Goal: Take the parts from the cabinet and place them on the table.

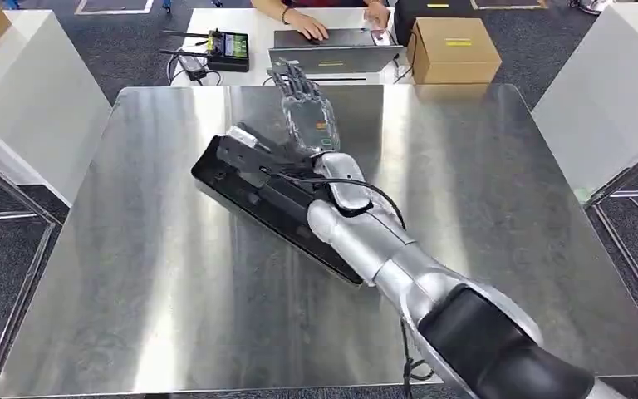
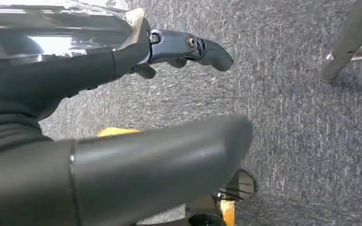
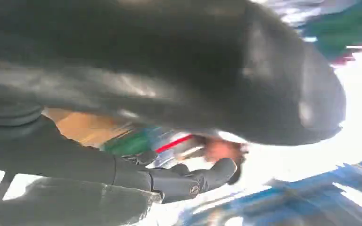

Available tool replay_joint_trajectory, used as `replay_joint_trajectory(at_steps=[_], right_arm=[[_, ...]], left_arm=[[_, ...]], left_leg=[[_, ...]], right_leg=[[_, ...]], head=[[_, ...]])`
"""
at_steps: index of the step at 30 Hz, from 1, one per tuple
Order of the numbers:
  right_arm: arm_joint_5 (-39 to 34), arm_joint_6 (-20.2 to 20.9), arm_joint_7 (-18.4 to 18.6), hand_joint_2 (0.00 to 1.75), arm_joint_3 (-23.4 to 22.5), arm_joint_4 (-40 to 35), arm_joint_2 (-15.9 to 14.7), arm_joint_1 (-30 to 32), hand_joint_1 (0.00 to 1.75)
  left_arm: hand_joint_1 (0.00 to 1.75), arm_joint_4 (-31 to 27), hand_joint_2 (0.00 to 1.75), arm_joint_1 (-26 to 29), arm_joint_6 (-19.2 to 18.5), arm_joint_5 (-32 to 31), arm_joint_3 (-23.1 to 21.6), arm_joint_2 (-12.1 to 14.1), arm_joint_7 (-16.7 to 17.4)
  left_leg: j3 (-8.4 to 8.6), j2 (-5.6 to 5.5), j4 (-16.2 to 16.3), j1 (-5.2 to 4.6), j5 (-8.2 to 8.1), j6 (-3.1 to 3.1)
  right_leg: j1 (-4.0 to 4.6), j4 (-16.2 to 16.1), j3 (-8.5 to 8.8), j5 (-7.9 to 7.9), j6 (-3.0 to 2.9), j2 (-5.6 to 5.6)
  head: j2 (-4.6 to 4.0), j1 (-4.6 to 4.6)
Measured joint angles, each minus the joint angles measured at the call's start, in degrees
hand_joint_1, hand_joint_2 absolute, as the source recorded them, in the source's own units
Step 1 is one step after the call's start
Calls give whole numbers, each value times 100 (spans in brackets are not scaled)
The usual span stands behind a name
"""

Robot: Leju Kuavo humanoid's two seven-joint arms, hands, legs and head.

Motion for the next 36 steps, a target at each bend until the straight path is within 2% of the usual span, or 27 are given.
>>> replay_joint_trajectory(at_steps=[3, 5, 6, 8, 11, 13, 16, 20, 22, 36], right_arm=[[-603, 204, -904, 0, -627, -710, 139, 378, 0], [-1391, 863, -1753, 0, -1029, -1441, 217, 752, 0], [-1735, 1217, -2056, 0, -1155, -1902, 256, 986, 0], [-2238, 1739, -2283, 0, -1332, -2649, 283, 1396, 0], [-3099, 2480, -2429, 0, -1471, -3669, 309, 1856, 0], [-3422, 2746, -2490, 0, -1515, -4209, 313, 2030, 0], [-3702, 2993, -2499, 0, -1572, -4720, 335, 2166, 0], [-4723, 3953, -2387, 0, -1585, -5253, 350, 2342, 0], [-5068, 4243, -2330, 0, -1585, -5443, 350, 2433, 0], [-5196, 4468, -2302, 0, -1563, -5902, 337, 2645, 0]], left_arm=[[0, 0, 0, 20, -57, 0, 11, 17, -33], [0, 0, 0, 29, -70, -2, 35, 35, -98], [0, 0, 0, 44, -72, -2, 46, 39, -116], [0, 0, 0, 62, -90, -22, 50, 59, -160], [0, 0, 0, 56, -114, -63, 55, 76, -177], [0, -2, 0, 46, -114, -72, 55, 76, -177], [0, -15, 0, 19, -121, -81, 55, 76, -177], [0, -17, 0, -71, -158, -144, 55, 68, -85], [0, -39, 0, -154, -158, -162, 55, 48, 33], [0, -98, 0, -299, -131, -192, 55, 7, 113]], left_leg=[[29, -7, -33, 11, -11, -8], [34, -11, -78, 14, -62, -61], [36, -11, -76, 7, -62, -62], [60, -10, -81, 8, -62, -62], [71, -6, -81, 12, -62, -62], [86, -3, -81, 13, -60, -63], [110, -3, -82, 14, -60, -64], [134, -5, -82, 14, -60, -64], [137, -5, -82, 13, -60, -64], [163, -4, -81, 0, -60, -64]], right_leg=[[4, -4, 26, -9, -7, -2], [2, -48, 29, -79, 12, -4], [0, -45, 33, -86, -6, -3], [-6, -48, 53, -87, -7, -4], [-6, -47, 57, -86, -9, -1], [-6, -47, 69, -85, -9, 1], [-5, -45, 91, -85, -10, 1], [-5, -45, 116, -86, -10, 0], [-5, -45, 122, -86, -10, 0], [-17, -45, 146, -86, -10, 1]], head=[[0, 0], [0, 2], [0, -2], [0, -4], [0, -4], [0, -4], [0, -4], [0, -4], [0, -4], [0, -4]])
